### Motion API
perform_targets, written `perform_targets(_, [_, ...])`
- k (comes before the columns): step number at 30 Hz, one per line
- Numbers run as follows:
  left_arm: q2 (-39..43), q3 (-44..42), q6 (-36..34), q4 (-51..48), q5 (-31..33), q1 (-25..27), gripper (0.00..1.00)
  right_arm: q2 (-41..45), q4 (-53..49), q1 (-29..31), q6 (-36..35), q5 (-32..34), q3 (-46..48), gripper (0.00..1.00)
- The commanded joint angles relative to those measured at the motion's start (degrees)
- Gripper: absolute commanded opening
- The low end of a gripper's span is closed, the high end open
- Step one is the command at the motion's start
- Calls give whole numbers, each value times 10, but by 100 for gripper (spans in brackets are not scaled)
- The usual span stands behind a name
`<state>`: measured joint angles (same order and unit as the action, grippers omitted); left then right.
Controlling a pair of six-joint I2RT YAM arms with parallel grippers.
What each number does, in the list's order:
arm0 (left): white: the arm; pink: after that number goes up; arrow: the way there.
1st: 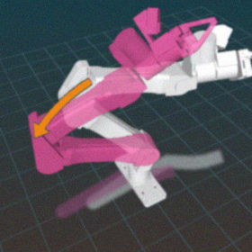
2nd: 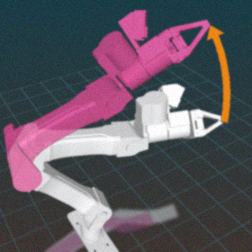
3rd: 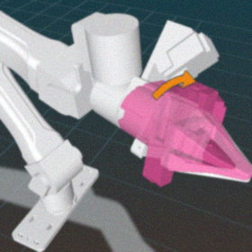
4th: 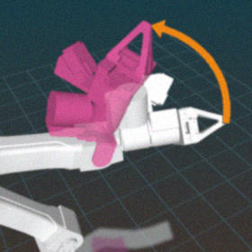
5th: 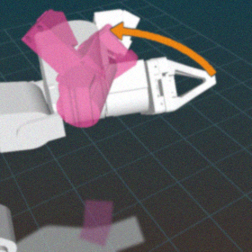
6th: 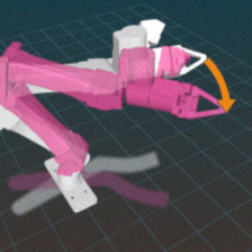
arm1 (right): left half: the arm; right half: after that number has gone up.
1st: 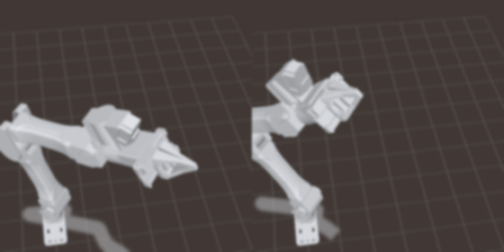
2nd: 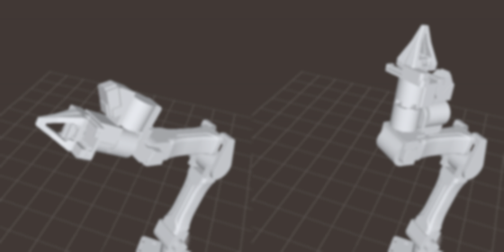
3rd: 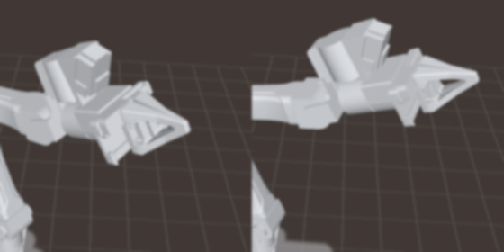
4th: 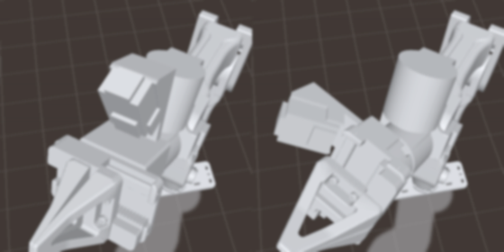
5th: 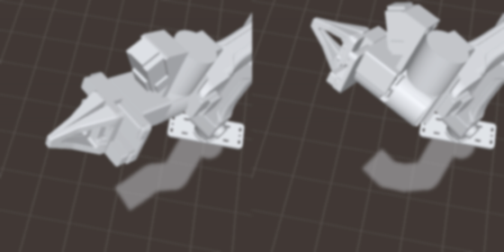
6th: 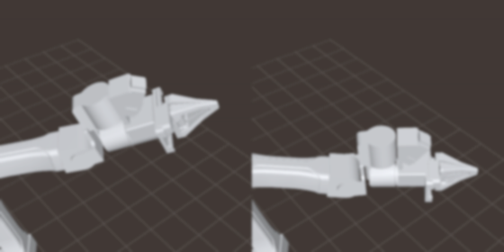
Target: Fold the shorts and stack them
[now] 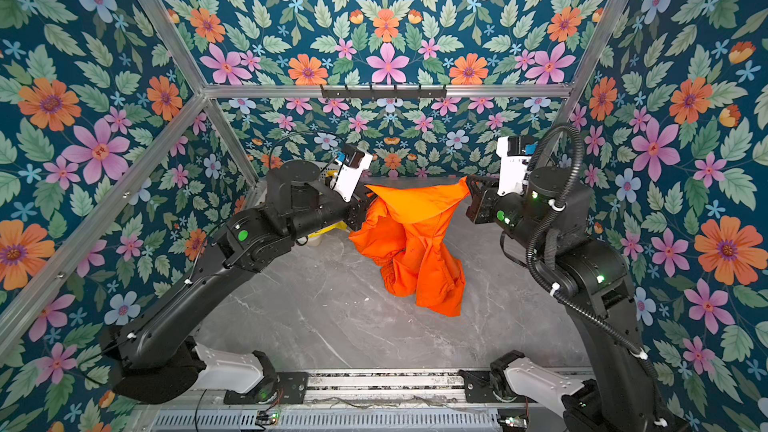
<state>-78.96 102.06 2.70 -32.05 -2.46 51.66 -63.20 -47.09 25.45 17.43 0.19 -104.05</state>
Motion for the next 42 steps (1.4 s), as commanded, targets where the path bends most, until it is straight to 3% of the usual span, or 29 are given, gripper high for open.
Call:
perform_targets(1, [-12,23,12,-1,26,-17,0,-26,-21,-2,-20,15,-14,0])
perform_targets(8, [-149,50,24,21,-92,-192,0,-142,85,-102,25,-76,44,0])
perform_targets(13, [-313,119,19,17,-134,-248,1,-254,133,-118,30,-96,40,0])
perform_targets(15, [-377,148,27,19,-144,-260,11,-291,135,-118,34,-111,30,4])
perform_targets(17, [-433,184,42,10,-141,-272,44,-313,128,-118,38,-120,26,34])
perform_targets(20, [-459,201,57,-1,-143,-283,74,-313,124,-118,41,-114,44,51])
perform_targets(23, [-410,146,63,12,-142,-285,80,-291,124,-118,40,-114,76,62])
perform_targets(27, [-281,10,76,31,-160,-285,78,-236,117,-94,44,-143,146,64])
perform_targets(35, [-3,-401,165,153,-249,-284,77,-140,99,94,64,-106,350,71])
perform_targets(38, [42,-531,180,248,-297,-281,78,-148,106,139,88,-94,392,72])
perform_targets(42, [51,-631,172,333,-293,-282,80,-195,124,167,97,-93,417,73])
